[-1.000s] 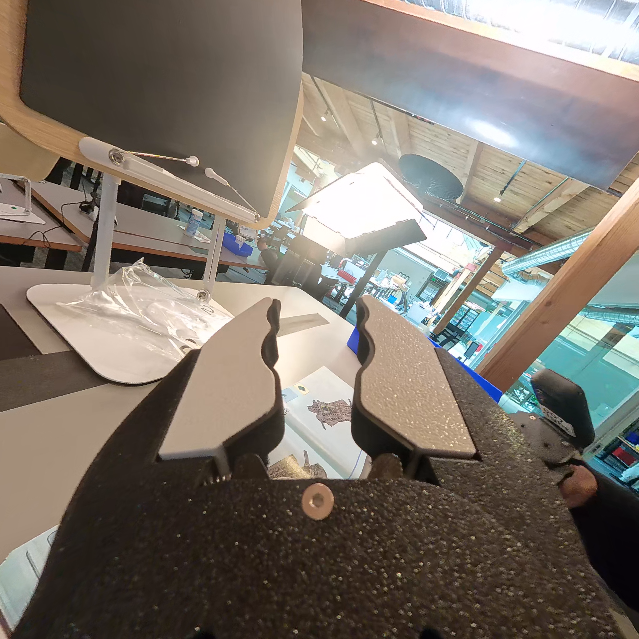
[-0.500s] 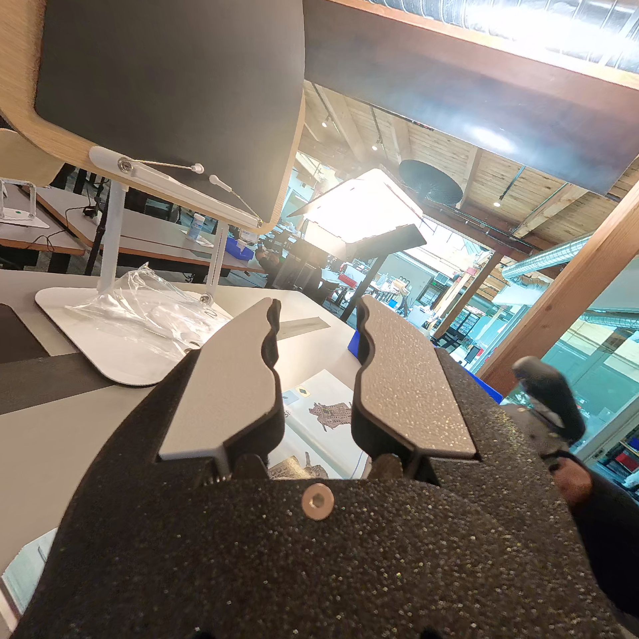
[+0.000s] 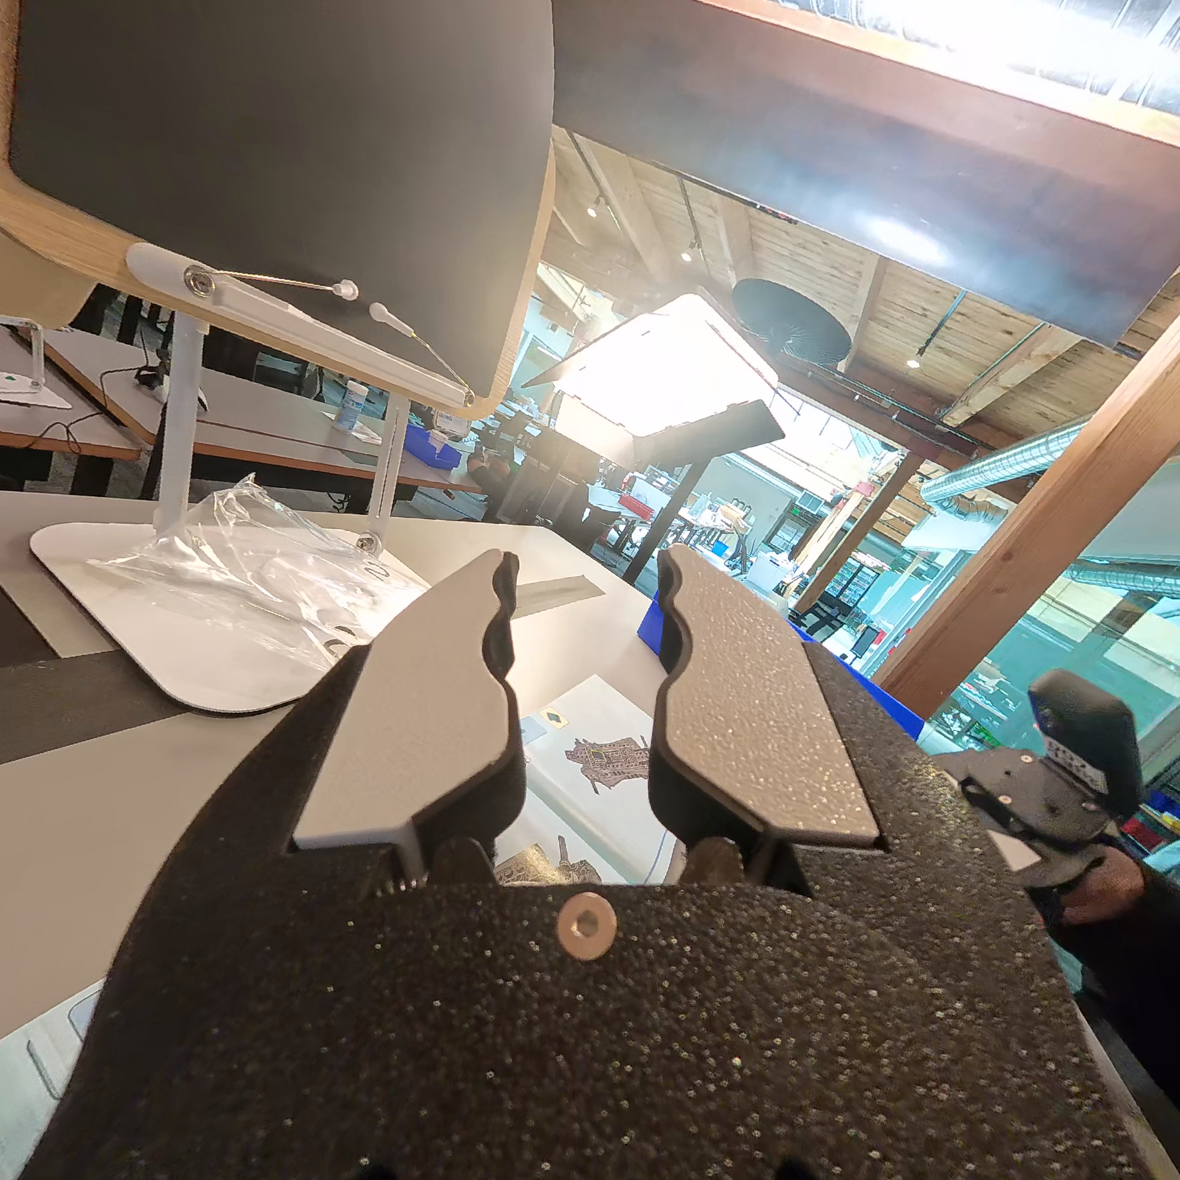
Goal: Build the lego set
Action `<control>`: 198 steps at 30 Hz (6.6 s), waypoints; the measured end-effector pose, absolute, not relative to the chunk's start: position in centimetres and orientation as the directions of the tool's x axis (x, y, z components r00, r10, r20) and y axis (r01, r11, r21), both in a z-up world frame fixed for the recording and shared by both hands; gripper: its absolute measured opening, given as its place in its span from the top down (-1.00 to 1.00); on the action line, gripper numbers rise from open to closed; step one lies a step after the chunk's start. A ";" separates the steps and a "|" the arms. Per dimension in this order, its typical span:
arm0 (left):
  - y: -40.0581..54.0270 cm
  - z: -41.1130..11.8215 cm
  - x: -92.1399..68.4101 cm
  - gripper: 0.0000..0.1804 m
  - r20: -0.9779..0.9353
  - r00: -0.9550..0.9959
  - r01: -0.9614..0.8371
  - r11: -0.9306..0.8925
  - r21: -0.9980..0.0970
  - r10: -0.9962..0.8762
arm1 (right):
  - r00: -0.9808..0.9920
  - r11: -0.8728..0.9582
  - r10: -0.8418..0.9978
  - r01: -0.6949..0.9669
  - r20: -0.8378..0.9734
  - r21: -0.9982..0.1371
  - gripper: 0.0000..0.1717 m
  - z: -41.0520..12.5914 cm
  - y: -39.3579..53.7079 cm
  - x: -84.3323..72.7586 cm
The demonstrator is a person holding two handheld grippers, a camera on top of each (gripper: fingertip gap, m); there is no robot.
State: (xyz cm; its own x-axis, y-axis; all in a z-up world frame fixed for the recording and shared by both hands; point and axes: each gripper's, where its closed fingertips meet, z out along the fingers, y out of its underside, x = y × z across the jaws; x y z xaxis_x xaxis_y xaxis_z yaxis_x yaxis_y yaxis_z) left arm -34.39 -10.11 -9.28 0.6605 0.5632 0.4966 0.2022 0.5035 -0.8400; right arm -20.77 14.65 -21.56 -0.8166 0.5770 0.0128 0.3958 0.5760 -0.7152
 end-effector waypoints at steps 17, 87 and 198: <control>-11.2 -9.1 -34.2 0.52 0.506 0.645 0.187 0.525 -0.831 0.572 | -0.830 0.649 0.557 0.445 -0.013 -0.617 0.81 -25.8 13.1 -20.5; -12.3 -8.7 -34.5 0.52 0.527 0.642 0.172 0.565 -0.807 0.557 | -0.776 0.494 0.618 0.507 -0.125 -0.706 0.75 -25.1 15.2 -20.5; -12.8 -9.8 -34.8 0.52 0.505 0.572 0.143 0.528 -0.837 0.646 | -0.981 0.941 0.182 0.192 -0.061 -0.278 0.70 -23.3 23.5 -19.1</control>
